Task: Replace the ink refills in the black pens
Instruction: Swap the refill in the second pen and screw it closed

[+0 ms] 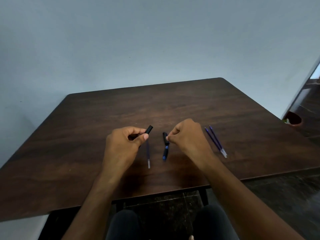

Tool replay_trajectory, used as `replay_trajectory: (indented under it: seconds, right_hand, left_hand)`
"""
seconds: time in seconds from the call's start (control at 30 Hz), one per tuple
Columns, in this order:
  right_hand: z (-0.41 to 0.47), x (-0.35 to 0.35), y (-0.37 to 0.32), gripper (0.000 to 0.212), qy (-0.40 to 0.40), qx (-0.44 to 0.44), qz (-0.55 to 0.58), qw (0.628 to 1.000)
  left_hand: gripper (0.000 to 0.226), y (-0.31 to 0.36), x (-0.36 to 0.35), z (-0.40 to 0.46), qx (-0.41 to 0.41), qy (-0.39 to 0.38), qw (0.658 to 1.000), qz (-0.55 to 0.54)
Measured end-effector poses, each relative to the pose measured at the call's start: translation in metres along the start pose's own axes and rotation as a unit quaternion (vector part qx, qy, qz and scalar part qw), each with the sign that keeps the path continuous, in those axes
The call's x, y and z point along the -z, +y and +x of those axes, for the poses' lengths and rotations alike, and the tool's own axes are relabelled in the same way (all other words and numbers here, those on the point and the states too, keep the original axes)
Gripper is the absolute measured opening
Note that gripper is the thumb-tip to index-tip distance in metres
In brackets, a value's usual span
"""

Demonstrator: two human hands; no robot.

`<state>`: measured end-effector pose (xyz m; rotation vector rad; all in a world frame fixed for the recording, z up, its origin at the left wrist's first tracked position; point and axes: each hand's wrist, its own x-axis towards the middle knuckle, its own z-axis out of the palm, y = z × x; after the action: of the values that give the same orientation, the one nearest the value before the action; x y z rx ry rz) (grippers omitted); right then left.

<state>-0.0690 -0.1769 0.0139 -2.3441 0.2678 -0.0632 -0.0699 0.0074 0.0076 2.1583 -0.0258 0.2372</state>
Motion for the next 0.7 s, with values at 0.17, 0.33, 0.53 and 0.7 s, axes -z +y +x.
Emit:
replay_trajectory:
  seconds: [0.17,0.33,0.53,0.7]
  right_hand:
    - [-0.005,-0.029,-0.025,0.015,-0.034,0.009,-0.063,0.997]
    - [-0.018,-0.045,-0.043,0.021,-0.018,0.074,-0.165,0.983]
    - [-0.017,-0.055,-0.052,0.019,-0.040,0.056,-0.222,0.973]
    - [-0.011,-0.059,-0.058,0.022,-0.044,0.011,-0.216,0.975]
  left_hand:
    - [0.017,-0.011,0.007,-0.001,0.008,0.030,0.999,-0.015]
    - [0.016,-0.018,0.006,-0.005,0.006,0.058,0.998,-0.039]
    - [0.014,-0.019,0.005,-0.010,0.008,0.058,0.997,-0.058]
    - [0.011,-0.022,0.006,-0.012,0.014,0.053,0.995,-0.080]
